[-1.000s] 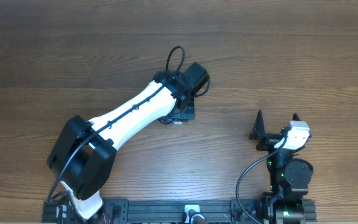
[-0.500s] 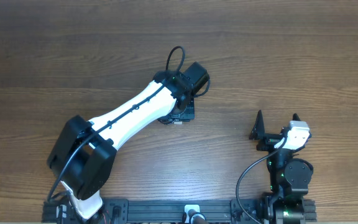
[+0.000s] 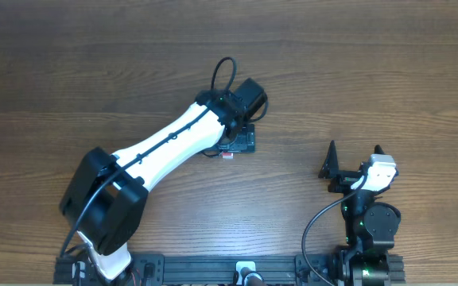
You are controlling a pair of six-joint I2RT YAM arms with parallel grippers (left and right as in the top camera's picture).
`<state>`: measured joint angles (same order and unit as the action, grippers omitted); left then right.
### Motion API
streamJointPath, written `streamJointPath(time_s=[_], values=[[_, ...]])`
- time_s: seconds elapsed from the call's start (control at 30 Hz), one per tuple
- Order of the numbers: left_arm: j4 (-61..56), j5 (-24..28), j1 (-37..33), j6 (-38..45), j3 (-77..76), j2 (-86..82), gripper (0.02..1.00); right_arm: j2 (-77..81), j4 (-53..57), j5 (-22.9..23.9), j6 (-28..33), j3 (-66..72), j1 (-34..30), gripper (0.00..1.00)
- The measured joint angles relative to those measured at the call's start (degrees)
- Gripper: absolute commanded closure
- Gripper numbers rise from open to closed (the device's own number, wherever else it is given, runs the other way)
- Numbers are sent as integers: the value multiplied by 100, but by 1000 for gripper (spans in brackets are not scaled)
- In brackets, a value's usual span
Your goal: Stack Cubes
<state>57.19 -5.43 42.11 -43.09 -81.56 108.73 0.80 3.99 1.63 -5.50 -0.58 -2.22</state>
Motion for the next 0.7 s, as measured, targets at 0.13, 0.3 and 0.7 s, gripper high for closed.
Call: streamJointPath(time_s=[0.13, 0.3, 0.7], values=[[111, -175, -111, 4, 0, -297, 18, 0, -2, 0, -2, 0, 0, 7], [509, -710, -385, 4, 0, -1578, 18, 0, 0, 0, -2, 0, 0, 7], [1921, -2721, -1305, -260, 11, -4988, 18, 0, -2, 0, -2, 0, 0, 9]])
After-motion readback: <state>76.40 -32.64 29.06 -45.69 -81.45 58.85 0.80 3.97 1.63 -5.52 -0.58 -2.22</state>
